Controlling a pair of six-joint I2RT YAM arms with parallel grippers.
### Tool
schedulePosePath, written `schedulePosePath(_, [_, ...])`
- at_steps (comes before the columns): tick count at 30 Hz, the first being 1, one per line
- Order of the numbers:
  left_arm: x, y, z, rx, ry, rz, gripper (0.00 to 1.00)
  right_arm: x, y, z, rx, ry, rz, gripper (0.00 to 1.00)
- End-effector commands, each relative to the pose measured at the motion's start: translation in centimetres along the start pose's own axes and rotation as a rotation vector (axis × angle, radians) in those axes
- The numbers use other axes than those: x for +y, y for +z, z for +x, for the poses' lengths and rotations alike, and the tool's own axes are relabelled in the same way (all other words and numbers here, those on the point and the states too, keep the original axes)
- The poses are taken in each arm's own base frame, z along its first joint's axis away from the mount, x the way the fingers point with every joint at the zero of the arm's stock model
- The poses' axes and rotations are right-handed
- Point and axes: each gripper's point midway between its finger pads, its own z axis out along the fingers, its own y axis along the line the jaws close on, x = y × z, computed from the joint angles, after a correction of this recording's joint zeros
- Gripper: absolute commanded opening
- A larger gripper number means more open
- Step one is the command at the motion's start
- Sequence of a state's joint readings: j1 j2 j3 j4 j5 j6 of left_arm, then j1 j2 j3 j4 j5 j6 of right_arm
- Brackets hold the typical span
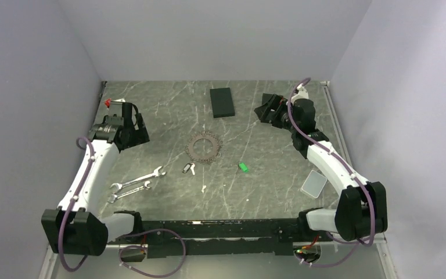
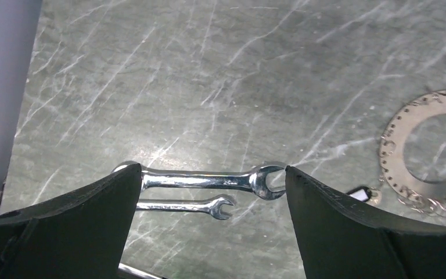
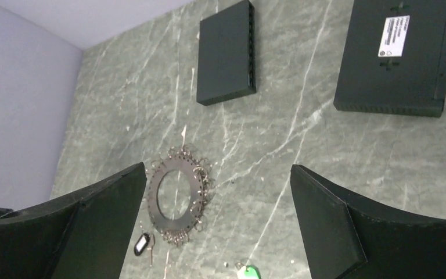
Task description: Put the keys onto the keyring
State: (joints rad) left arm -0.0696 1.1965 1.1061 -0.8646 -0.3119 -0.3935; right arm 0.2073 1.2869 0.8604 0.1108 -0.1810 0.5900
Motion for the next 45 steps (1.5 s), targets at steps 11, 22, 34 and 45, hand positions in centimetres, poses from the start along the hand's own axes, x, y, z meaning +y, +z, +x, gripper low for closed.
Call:
schedulePosePath(11, [-5.4, -3.2, -0.3, -0.081, 0.102, 0.344, 0.93, 1.8, -1.9, 2.6, 0.180, -0.187, 0.162, 1.00])
schedulePosePath(22, [-15.4, -4.3, 5.5, 0.184, 0.113, 0.591, 0.68, 4.5, 1.7, 7.7, 0.343, -0.330, 0.098, 0.86])
schedulePosePath(34, [-26.2, -0.7, 7.2, 0.196, 0.062, 0.541, 0.54, 0.9, 2.2, 11.8, 0.357, -0.255, 0.190, 0.77])
schedulePosePath(45, [-31.3, 0.6, 7.6, 0.142, 0.215, 0.579, 0.46, 1.1, -0.9, 17.2, 0.506, -0.238, 0.121, 0.70])
